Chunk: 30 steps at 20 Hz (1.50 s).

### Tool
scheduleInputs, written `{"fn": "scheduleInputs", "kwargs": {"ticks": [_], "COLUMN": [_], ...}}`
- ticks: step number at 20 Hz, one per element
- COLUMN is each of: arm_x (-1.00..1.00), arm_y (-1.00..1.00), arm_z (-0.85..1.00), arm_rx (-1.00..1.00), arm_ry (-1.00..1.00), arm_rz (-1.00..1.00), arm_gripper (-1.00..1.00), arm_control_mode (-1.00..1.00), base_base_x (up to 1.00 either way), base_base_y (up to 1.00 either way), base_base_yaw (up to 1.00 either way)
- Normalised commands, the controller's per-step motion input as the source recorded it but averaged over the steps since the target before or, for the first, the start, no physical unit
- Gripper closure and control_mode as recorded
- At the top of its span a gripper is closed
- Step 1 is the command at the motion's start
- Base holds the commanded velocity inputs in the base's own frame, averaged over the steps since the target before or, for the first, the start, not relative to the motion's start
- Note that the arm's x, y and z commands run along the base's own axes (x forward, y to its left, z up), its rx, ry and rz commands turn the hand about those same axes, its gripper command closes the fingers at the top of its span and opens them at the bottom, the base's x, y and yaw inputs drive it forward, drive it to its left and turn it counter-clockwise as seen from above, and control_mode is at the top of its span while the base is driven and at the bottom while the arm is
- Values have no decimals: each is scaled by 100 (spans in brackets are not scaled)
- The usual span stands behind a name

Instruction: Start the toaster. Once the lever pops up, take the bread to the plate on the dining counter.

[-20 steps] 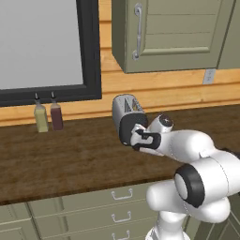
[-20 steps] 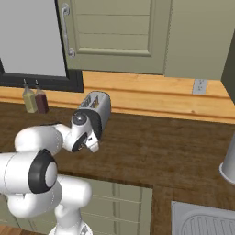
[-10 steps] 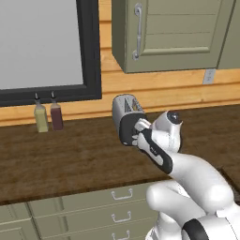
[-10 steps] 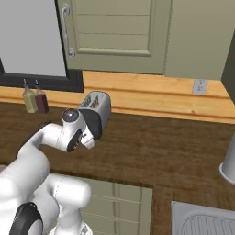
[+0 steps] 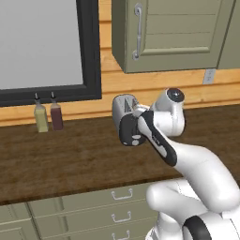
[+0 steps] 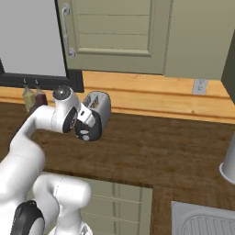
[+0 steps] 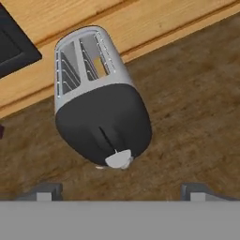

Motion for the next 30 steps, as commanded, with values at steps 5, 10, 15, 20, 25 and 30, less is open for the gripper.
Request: {"fn": "scheduleInputs", "kwargs": {"ticks": [5, 10, 15, 20, 25, 30], "arm_x": [24, 48, 14, 7, 34, 8], "arm_y": [-13, 33, 6, -18, -13, 0], "arm_z": [51, -12, -9, 0, 0, 0], "arm_rx": [-22, -16, -5, 0, 0, 0], "arm_ry": [-24, -14, -1, 0, 0, 0], "arm_rz": [34, -1, -12, -6, -1, 0], "arm_gripper": [-100, -100, -100, -100, -100, -100], "arm_control_mode": [-100, -100, -100, -100, -100, -100], "base_base_x": [0, 0, 0, 0, 0, 0], "base_base_y": [0, 0, 0, 0, 0, 0], "base_base_yaw": [0, 0, 0, 0, 0, 0]}}
